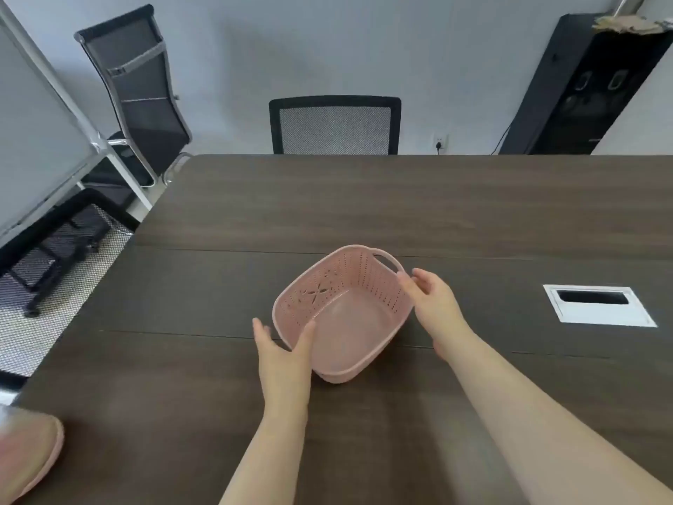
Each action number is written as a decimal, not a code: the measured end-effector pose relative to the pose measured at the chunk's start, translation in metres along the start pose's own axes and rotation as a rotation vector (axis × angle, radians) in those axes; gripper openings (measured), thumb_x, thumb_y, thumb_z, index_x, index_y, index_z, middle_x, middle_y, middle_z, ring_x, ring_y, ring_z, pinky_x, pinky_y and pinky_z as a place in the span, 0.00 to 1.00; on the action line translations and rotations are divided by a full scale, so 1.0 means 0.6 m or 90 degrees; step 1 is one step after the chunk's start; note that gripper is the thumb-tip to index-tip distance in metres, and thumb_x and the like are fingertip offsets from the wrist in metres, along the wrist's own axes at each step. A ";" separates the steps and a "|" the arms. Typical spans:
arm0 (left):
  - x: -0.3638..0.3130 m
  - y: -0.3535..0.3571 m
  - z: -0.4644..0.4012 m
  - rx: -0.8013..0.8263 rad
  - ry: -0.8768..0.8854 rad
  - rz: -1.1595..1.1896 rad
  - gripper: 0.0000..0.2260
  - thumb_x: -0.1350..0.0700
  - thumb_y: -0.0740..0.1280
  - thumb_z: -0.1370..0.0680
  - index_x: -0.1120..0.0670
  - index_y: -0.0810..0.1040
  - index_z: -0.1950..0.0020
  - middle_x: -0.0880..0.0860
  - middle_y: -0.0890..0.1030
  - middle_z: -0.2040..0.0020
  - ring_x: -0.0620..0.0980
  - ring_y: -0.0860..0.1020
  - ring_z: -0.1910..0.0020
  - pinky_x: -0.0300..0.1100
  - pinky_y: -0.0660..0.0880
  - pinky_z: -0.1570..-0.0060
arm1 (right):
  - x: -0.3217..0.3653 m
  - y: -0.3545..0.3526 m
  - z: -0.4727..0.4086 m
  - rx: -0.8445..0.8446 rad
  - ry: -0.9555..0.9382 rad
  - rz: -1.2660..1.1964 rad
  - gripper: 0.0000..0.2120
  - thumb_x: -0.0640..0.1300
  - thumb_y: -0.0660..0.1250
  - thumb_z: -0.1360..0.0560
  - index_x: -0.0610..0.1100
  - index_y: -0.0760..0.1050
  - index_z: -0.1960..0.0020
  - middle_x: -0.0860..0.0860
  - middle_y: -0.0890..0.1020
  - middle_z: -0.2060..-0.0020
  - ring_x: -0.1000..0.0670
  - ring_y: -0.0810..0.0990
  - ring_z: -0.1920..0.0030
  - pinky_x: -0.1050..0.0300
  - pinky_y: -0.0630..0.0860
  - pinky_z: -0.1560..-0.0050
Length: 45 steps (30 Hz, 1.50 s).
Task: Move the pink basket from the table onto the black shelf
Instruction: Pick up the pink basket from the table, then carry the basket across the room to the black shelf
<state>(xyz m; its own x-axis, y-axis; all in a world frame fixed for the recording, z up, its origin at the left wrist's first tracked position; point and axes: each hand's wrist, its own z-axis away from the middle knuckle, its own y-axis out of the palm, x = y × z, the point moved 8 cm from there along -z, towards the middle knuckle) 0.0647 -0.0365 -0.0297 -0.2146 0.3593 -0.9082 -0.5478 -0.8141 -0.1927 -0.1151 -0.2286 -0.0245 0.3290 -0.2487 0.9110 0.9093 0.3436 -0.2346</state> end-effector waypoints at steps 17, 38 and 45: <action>-0.031 0.054 0.055 0.191 -0.036 0.089 0.27 0.52 0.69 0.25 0.42 0.65 0.27 0.45 0.77 0.35 0.51 0.75 0.36 0.57 0.71 0.35 | 0.007 -0.053 0.094 0.001 0.009 -0.094 0.21 0.53 0.64 0.20 0.48 0.73 0.29 0.51 0.81 0.40 0.50 0.78 0.41 0.59 0.75 0.50; -0.098 0.286 0.743 1.007 0.059 -0.126 0.19 0.45 0.67 0.23 0.39 0.73 0.32 0.42 0.83 0.42 0.48 0.82 0.42 0.54 0.78 0.43 | -0.106 -0.511 0.853 -0.823 -0.066 -0.289 0.24 0.57 0.68 0.25 0.49 0.70 0.33 0.55 0.80 0.41 0.54 0.80 0.40 0.50 0.76 0.36; 0.009 0.257 1.026 1.225 0.064 -0.241 0.24 0.36 0.65 0.26 0.39 0.72 0.30 0.44 0.81 0.39 0.49 0.81 0.43 0.53 0.78 0.44 | -0.217 -0.533 1.138 -1.062 0.017 -0.358 0.24 0.58 0.67 0.25 0.48 0.69 0.34 0.51 0.81 0.40 0.48 0.80 0.39 0.47 0.78 0.40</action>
<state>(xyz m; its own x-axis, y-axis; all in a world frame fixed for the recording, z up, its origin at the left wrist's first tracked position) -0.5187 0.1205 0.1643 0.1066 0.2877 -0.9518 -0.5665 0.8043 0.1797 -0.6228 0.3122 0.1634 -0.0995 -0.0194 0.9948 0.1646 -0.9864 -0.0028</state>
